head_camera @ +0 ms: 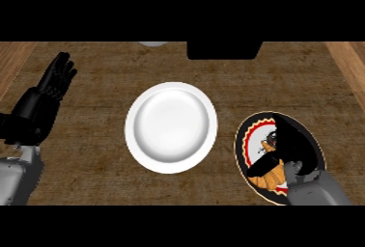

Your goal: Pick the croissant from the plate and place it in the plate

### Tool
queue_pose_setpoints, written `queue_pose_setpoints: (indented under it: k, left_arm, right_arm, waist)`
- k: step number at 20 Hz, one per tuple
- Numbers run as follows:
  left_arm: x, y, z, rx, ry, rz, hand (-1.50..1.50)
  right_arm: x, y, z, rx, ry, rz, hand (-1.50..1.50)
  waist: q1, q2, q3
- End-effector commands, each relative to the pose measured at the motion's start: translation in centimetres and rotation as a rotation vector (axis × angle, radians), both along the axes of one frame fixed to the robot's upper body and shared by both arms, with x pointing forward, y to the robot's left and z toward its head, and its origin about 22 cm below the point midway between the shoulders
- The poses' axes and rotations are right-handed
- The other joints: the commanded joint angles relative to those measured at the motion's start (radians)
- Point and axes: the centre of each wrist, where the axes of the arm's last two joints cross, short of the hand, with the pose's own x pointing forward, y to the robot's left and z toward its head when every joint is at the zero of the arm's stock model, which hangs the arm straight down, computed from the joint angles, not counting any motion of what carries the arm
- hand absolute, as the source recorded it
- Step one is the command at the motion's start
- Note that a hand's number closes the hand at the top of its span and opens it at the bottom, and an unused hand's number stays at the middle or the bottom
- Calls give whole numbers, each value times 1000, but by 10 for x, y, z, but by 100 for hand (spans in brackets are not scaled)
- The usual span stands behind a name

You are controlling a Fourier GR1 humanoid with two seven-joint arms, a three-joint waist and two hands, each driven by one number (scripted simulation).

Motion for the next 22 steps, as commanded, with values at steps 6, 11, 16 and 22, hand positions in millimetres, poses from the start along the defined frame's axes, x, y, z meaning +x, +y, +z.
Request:
queue_pose_setpoints:
  k: [6, 11, 16, 22]
  left_arm:
    - [-3, -3, 3, -9, -12, -11, 0]
    - [6, 13, -12, 13, -3, 5, 0]
    - [-6, 4, -10, -22, 14, 0, 0]
    - [5, -1, 21, 6, 0, 0, 0]
  right_arm:
    - [-4, -15, -25, -82, 206, -149, -150]
    - [-6, -7, -26, -41, 227, -111, -150]
    - [-13, -13, -56, -32, 285, -137, -150]
    - [-13, -32, -76, -102, 341, -127, -150]
  waist:
    - [3, 1, 1]
    - [-1, 3, 1]
    - [7, 2, 1]
    - [2, 2, 2]
